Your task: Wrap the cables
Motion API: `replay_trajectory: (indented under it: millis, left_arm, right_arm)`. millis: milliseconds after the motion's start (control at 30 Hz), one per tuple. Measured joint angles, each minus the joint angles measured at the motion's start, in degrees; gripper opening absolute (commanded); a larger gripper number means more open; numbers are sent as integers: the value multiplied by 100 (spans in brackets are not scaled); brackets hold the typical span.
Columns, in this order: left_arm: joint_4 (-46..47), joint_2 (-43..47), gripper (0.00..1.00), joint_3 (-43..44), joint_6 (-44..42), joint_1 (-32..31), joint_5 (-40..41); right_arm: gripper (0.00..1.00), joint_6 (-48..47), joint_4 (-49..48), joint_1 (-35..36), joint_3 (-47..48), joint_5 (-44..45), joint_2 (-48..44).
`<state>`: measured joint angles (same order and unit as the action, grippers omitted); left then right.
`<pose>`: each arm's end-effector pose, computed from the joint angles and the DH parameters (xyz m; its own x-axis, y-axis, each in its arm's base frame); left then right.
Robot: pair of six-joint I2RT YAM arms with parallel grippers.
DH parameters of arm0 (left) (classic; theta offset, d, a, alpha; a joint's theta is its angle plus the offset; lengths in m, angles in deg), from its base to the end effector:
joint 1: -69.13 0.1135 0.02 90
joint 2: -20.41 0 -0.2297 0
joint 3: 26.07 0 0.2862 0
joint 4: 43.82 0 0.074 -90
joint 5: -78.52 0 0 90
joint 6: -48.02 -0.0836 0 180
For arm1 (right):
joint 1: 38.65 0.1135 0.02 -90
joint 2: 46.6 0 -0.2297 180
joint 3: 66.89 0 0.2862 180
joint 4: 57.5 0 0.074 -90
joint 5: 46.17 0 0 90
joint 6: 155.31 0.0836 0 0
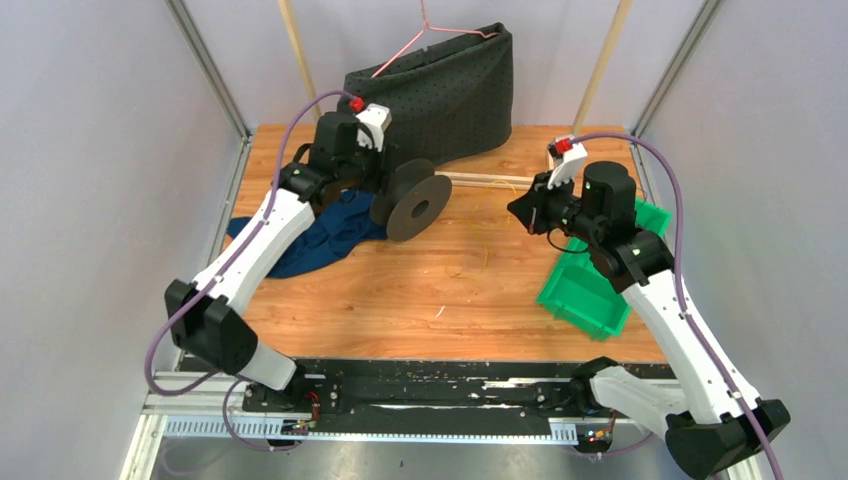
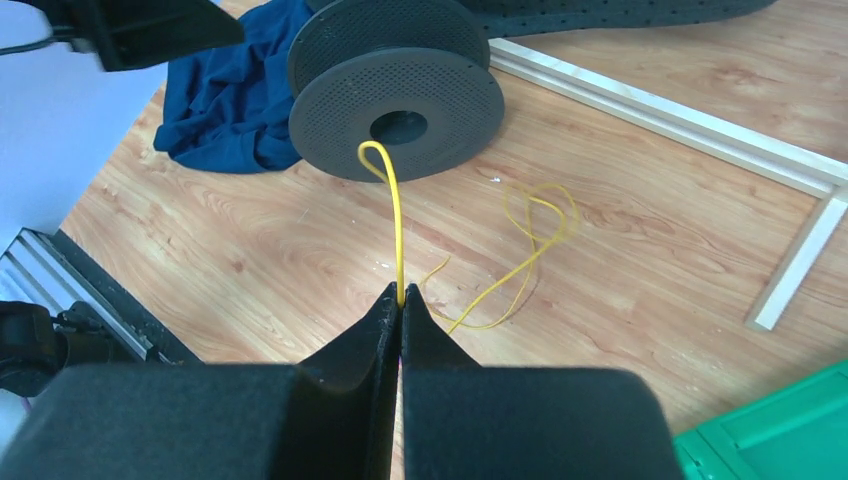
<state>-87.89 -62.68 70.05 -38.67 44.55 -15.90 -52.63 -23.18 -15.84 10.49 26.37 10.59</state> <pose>0.3665 -0.1747 0.3249 -0.4955 0.1634 -0.8531 0.4469 0.8901 -0.0891 0.2790 0.1446 0.3678 -0.3596 0.0759 -0.9300 -0.5731 0.7686 0.2843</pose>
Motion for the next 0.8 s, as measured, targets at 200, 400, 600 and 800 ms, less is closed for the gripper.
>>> replay_trajectory:
  millis: [200,400,600,800]
  left_arm:
    - [334,-715,66,-15,57,7,409]
    - [503,-791,66,-26,50,153,350]
    - [715,-649,66,-181,50,437,-42]
    - [763,-428,66,-452,-48,597,-509]
  right_arm:
    - [1,94,149,-101,0,-79,-22]
    - [1,437,-260,-35,179,-433,612]
    - [1,667,-776,479,992,-496,1812]
    - [1,852,-1220,756,1709,-568,2861]
